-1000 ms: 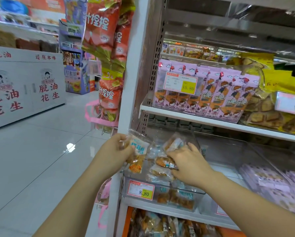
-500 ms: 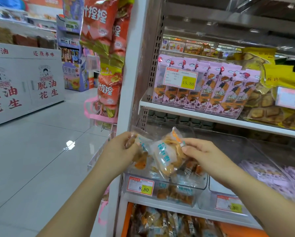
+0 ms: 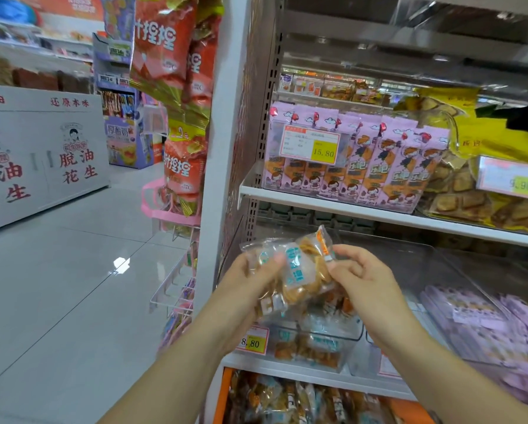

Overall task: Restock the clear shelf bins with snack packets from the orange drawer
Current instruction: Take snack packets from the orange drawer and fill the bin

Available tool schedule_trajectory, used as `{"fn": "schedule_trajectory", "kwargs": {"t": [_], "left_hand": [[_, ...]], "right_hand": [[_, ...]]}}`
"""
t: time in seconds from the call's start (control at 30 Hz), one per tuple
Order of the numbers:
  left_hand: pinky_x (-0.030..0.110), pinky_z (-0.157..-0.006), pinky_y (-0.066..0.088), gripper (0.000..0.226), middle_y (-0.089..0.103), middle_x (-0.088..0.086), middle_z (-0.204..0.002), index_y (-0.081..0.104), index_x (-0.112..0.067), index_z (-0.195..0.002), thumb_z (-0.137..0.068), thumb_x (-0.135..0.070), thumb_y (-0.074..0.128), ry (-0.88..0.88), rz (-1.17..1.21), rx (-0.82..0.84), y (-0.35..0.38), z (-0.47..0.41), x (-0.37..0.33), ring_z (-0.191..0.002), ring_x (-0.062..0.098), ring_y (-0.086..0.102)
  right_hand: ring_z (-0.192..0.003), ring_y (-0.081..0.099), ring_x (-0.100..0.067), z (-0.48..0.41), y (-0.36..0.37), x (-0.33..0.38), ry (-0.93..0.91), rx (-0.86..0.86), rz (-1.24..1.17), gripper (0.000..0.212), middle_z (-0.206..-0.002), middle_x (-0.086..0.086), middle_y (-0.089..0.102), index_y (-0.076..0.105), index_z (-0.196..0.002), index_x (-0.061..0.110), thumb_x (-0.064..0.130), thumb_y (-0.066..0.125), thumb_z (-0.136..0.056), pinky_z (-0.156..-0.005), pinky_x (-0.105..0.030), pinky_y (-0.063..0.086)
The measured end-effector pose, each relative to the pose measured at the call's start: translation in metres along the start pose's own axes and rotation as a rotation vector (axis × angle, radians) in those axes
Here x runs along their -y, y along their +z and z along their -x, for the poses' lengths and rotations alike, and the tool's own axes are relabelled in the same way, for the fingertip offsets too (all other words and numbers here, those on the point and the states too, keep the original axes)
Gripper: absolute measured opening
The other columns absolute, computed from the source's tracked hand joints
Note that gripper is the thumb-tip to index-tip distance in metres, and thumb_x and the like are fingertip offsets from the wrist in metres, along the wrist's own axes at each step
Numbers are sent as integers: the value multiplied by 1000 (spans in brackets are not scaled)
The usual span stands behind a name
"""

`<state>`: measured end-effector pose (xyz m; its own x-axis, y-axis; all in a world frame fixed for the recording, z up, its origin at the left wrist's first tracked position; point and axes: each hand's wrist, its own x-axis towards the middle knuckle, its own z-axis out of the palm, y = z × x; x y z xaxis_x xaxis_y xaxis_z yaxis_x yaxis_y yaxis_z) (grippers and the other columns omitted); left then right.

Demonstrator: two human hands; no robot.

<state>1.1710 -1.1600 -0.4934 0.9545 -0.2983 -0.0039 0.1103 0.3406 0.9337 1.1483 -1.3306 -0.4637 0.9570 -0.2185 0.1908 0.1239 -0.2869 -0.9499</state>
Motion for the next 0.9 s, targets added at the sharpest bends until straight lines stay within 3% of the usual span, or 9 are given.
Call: {"fn": "schedule_trajectory", "kwargs": {"t": [0.13,0.23,0.33,0.47,0.53,0.63,0.9], "left_hand": [[44,-93,52,49,71,2,-109,54,-22,-123,-80,-8,74,203,-184,-88,3,-1,5,-101,19,68],[43,-91,53,50,69,-6,-110,55,-32,-120,-76,-18,76,307,-398,-3,-8,-2,1,-101,14,67],[43,-90,53,55,67,-8,-114,54,-34,-124,-74,-23,75,300,-504,89,-13,-1,-2,-104,13,66],[43,-85,56,45,69,-3,-112,56,-28,-117,-79,-13,75,301,-384,12,-9,-2,0,-100,16,68],[47,-89,54,48,70,-1,-111,57,-26,-117,-74,-25,76,260,-293,2,-7,-3,1,-101,19,68],[47,-96,50,57,71,1,-111,56,-23,-120,-68,-31,80,206,-211,17,-4,-2,1,-104,20,67],[52,-96,49,56,71,8,-111,55,-15,-122,-70,-18,76,240,-128,-36,-12,-3,-4,-104,25,67]], "right_hand": [[-68,67,-5,8,9,5,81,125,-7,40,-74,5,69,48,-118,27,7,62,-86,-64,-19,48],[-84,62,-2,3,-2,8,-42,133,236,55,-98,10,62,43,-124,37,26,72,-79,-72,-20,48],[-90,62,1,-3,-14,9,-183,241,391,46,-104,16,63,54,-111,45,37,77,-72,-79,-23,51],[-74,67,-5,-4,-14,4,-127,359,332,18,-82,6,73,69,-88,21,28,77,-74,-71,-24,53],[-76,69,-10,-2,-12,-1,-65,261,160,17,-82,1,74,68,-84,15,25,77,-74,-70,-24,52],[-80,71,-20,2,0,-5,31,117,-138,32,-84,-6,74,66,-89,9,30,75,-67,-78,-34,55],[-79,70,-13,1,29,5,-56,120,-35,23,-81,0,74,68,-84,13,32,76,-75,-80,-31,55]]}}
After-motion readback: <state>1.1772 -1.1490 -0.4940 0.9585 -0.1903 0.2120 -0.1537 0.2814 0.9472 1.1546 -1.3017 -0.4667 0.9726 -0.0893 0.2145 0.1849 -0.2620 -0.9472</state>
